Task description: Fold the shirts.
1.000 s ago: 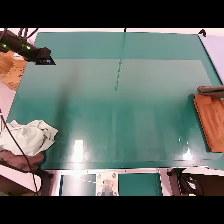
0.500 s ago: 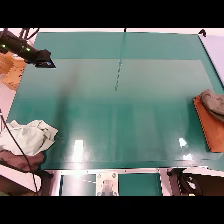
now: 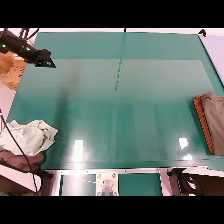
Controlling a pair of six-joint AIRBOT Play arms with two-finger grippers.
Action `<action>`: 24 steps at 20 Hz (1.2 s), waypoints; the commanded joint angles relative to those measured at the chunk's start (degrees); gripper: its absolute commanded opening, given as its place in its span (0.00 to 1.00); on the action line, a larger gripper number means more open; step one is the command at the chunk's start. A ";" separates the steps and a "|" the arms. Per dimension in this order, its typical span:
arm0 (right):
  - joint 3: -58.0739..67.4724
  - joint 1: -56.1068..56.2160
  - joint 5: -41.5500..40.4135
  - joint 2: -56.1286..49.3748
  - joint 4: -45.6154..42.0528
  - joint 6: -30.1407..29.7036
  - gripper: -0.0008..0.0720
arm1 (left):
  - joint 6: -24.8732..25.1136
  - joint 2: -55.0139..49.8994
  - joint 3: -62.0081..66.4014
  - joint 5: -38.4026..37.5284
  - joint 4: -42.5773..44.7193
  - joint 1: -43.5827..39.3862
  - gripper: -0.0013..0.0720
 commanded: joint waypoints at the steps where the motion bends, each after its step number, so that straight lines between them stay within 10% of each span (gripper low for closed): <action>1: 4.24 6.25 -3.50 -0.02 11.50 -4.09 0.09 | -3.41 0.33 0.07 1.64 -0.07 0.00 0.04; 7: 0.15 29.94 -7.58 5.95 15.80 -7.65 0.03 | -6.29 3.67 -3.85 -4.15 1.49 -1.44 0.04; 15: -39.12 59.49 -21.14 27.17 24.63 -8.04 0.03 | -7.80 30.69 -49.31 5.60 1.90 -10.91 0.04; 24: -42.97 68.50 -24.68 30.97 28.37 -8.04 0.04 | -10.27 40.85 -59.25 8.44 2.05 -12.52 0.05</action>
